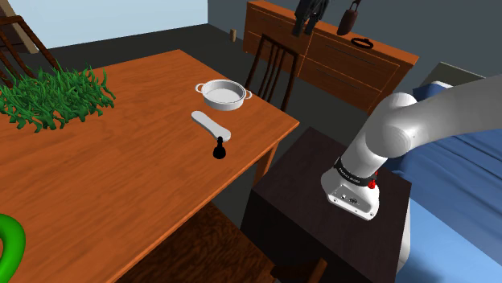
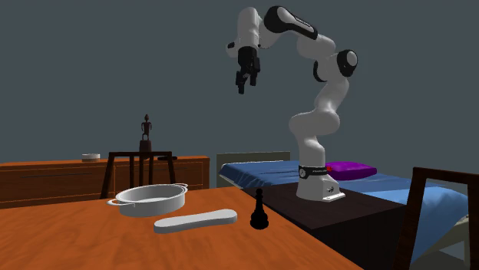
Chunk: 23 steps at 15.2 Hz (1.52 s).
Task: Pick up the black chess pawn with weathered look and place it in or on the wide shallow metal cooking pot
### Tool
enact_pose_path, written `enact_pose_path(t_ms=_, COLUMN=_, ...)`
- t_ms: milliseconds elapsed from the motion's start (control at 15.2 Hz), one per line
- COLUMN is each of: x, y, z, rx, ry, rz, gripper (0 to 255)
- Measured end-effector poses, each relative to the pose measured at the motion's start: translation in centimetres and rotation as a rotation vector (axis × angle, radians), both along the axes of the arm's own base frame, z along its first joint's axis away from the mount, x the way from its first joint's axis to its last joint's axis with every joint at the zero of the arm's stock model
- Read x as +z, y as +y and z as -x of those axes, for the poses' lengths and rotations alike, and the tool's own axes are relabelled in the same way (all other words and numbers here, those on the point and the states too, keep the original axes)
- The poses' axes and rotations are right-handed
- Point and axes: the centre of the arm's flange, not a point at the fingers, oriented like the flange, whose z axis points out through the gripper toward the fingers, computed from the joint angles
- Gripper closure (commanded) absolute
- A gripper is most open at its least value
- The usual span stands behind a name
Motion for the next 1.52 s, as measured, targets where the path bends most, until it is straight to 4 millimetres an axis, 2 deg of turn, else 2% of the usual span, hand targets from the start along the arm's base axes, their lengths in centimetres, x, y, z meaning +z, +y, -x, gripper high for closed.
enact_pose_path(t_ms=132, x=-0.4, y=0.4, z=-0.3, rx=0.005, ry=0.003, rz=0.002, gripper=0)
enact_pose_path(t_ms=264, x=-2.0, y=1.9, z=-1.2, rx=0.023, ry=0.012, rz=0.01, gripper=0)
enact_pose_path(t_ms=1188, x=-15.4, y=13.4, z=-8.3, rx=0.177, ry=0.084, rz=0.078, gripper=0)
enact_pose_path(t_ms=1518, x=-20.7, y=17.6, z=-9.7, rx=0.233, ry=0.11, rz=0.103, gripper=0)
